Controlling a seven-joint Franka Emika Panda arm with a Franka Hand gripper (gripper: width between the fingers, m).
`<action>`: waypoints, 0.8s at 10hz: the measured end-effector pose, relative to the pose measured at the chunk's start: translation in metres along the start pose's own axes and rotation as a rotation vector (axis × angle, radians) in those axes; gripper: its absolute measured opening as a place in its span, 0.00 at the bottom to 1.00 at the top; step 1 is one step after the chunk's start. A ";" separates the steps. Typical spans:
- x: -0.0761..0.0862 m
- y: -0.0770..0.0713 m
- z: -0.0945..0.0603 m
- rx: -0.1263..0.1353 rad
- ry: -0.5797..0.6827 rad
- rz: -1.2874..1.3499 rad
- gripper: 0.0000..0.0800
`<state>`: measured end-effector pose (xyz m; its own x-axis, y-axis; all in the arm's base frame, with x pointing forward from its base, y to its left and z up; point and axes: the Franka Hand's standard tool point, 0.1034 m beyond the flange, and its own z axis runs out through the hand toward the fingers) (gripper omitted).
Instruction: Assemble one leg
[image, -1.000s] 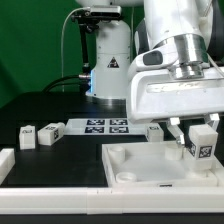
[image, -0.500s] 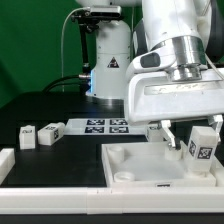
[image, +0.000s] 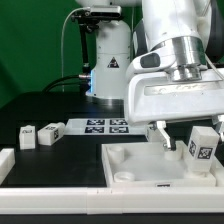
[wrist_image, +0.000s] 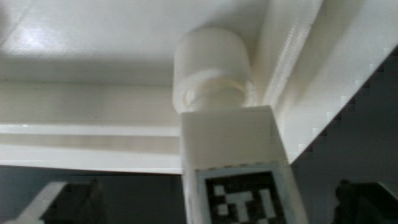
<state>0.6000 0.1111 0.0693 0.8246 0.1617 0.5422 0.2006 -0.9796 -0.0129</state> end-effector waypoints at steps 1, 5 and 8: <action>0.000 0.000 0.000 0.000 0.000 0.000 0.81; -0.002 -0.001 0.001 0.003 -0.018 0.000 0.81; -0.004 -0.002 -0.003 0.018 -0.133 0.035 0.81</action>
Offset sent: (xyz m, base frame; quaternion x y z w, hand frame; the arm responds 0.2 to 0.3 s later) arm 0.0000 0.0000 0.0000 0.0000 0.0000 0.0000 1.0000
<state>0.5946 0.1121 0.0699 0.8940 0.1429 0.4248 0.1786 -0.9829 -0.0452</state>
